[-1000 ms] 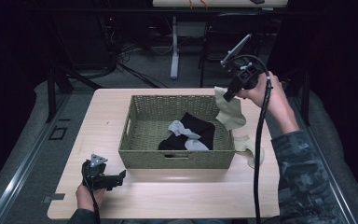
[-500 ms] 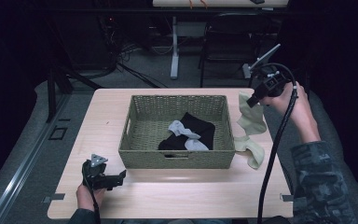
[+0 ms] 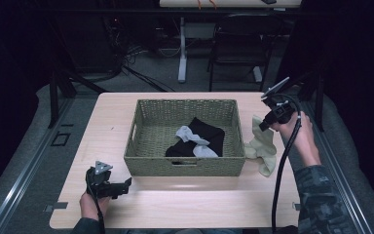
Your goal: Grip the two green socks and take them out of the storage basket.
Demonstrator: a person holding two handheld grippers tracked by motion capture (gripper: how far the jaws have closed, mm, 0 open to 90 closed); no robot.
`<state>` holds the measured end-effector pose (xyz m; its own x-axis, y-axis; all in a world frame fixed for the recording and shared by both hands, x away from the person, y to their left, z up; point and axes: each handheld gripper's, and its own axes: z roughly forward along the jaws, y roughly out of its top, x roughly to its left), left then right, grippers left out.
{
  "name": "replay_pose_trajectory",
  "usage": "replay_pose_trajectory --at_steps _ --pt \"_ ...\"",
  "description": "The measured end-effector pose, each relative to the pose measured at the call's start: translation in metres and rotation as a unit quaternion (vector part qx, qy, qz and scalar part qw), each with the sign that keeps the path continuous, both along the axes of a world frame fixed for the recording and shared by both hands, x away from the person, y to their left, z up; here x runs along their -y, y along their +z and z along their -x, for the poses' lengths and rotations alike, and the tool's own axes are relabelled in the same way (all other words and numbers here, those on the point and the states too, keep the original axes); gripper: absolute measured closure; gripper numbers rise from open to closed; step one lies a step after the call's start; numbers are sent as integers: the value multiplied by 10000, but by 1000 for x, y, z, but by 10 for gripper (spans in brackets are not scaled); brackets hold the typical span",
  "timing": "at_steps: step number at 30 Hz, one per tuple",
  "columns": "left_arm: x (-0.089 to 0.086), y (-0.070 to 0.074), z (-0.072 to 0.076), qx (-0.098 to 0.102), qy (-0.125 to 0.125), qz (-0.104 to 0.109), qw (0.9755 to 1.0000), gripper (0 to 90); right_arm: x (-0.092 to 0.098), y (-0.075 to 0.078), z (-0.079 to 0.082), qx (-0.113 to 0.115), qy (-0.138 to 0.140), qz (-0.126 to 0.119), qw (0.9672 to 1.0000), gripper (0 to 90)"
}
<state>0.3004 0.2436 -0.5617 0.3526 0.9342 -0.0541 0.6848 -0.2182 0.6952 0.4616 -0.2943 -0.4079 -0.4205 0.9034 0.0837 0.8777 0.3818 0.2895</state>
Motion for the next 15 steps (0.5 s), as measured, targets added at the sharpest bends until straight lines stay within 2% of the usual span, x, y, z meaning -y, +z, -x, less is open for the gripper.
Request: replay_pose_trajectory --at_steps 1,2,4,6,8,9,11,12,13,14,15 --pt "0 0 0 -2 1 1 10000 0 0 0 0 0 0 0 10000 844" --pt "0 0 0 -6 -3 -6 10000 0 2 -17 -2 -68 -34 -97 9999 844" --pt "0 0 0 -16 -11 -8 10000 0 3 -31 -2 5 -171 -176 9997 844" --pt "0 -1 0 -10 -8 11 10000 0 6 -46 -5 -138 -168 -199 9996 844" --pt "0 -1 0 -9 -10 9 10000 0 6 -52 -5 -164 -207 -148 9995 842" --pt "0 -1 0 -8 -9 8 10000 0 5 -66 -6 -194 -304 -176 9992 836" --pt "0 -1 0 -8 -1 7 10000 0 8 -75 -6 -333 -251 -113 9991 825" --pt "0 -1 0 -8 -1 7 10000 0 8 -75 -6 -333 -251 -113 9991 825" --pt "0 -1 0 -9 -4 6 10000 0 9 -85 -5 -353 -317 -164 9987 815" --pt "0 -1 0 -10 -10 7 10000 0 9 -87 -5 -369 -304 -147 9987 815" --pt "0 -1 0 -8 -20 10 10000 0 8 -92 -3 -307 -407 -239 9984 814"
